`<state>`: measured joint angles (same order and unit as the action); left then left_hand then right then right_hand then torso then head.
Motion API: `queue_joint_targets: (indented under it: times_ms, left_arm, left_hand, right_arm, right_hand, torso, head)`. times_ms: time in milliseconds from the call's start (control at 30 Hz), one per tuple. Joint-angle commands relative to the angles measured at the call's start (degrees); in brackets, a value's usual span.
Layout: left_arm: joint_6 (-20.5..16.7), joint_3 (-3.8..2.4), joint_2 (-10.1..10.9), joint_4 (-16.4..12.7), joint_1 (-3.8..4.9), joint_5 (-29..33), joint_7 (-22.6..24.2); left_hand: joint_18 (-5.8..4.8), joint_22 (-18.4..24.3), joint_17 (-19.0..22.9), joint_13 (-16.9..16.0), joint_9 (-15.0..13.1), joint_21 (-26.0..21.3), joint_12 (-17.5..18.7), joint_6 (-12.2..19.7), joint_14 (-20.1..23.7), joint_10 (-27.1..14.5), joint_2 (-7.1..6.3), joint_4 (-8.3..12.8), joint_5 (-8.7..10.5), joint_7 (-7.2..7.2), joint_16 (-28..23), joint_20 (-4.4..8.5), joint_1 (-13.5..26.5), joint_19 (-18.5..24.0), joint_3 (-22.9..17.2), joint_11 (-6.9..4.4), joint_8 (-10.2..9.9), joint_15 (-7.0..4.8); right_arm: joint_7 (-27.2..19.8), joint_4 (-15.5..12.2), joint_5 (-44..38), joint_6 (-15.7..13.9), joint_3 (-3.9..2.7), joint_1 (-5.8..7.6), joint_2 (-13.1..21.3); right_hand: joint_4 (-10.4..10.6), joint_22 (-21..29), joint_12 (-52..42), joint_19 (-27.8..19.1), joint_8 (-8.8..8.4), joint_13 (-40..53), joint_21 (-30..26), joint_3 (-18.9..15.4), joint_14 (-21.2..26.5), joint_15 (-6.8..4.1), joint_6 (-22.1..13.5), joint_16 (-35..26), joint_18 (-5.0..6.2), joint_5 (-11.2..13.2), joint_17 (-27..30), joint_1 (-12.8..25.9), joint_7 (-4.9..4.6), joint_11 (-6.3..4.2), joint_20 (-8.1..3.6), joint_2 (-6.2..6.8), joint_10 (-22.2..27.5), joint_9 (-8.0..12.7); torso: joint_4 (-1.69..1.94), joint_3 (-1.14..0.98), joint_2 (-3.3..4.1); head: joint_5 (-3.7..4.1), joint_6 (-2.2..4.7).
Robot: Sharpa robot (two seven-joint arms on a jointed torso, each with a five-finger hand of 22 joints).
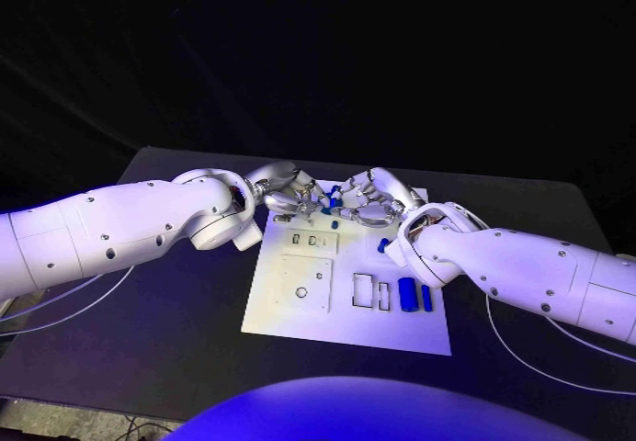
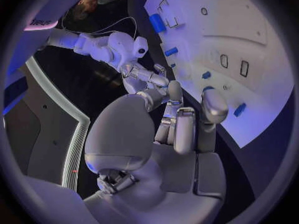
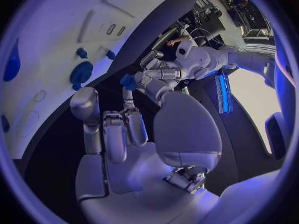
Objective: Assemble the parts on the task board
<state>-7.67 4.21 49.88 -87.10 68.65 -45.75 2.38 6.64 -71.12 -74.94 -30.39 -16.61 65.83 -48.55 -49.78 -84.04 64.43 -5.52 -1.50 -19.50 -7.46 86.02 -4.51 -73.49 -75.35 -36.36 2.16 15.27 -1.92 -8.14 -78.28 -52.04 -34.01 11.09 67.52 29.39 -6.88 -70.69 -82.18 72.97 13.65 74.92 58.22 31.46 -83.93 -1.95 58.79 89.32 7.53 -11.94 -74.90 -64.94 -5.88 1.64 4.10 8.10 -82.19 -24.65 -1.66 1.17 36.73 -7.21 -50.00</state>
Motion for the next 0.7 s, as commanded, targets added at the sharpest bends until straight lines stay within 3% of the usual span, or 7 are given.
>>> queue_joint_targets:
  times_ms: [33,700]
  left_arm:
    - [0.7,-0.05,-0.2,-0.2,0.0,0.4,0.3]
    - [0.1,-0.05,-0.2,-0.2,0.0,0.5,0.8]
  left_hand:
    - [-0.65,0.0,-8.8,-0.1,0.0,0.3,-0.1,-0.1,-4.6,0.1,0.01,0.3,0.14,-0.01,0.3,-0.03,0.5,-0.2,0.1,-0.01,-0.1,0.21]
    - [-0.67,-0.2,-8.9,-0.1,0.0,0.4,-0.2,-0.3,-4.6,0.2,0.18,0.4,0.16,0.04,0.4,-0.02,0.4,-0.3,0.0,-0.04,0.0,0.19]
  right_arm:
    - [0.1,0.1,-0.8,0.5,-0.03,-0.02,-0.2]
    - [1.7,0.7,-1.7,2.7,-0.04,-0.02,-0.8]
  right_hand:
    - [0.3,0.0,0.0,0.1,0.01,4.3,0.0,-0.1,-5.5,0.11,0.1,0.2,-0.27,-0.3,-13.2,0.3,-0.05,-0.04,-0.03,0.33,-0.1,-0.1]
    - [0.4,0.1,0.1,0.0,-0.11,4.0,-0.2,-0.2,-5.4,0.16,-0.1,0.1,-0.23,-0.3,-12.8,0.3,-0.12,0.01,-0.02,0.47,0.1,0.0]
  torso:
    - [0.02,-0.01,0.01]
    - [-0.01,-0.01,0.01]
  head:
    - [-0.03,0.0]
    - [0.0,0.0]
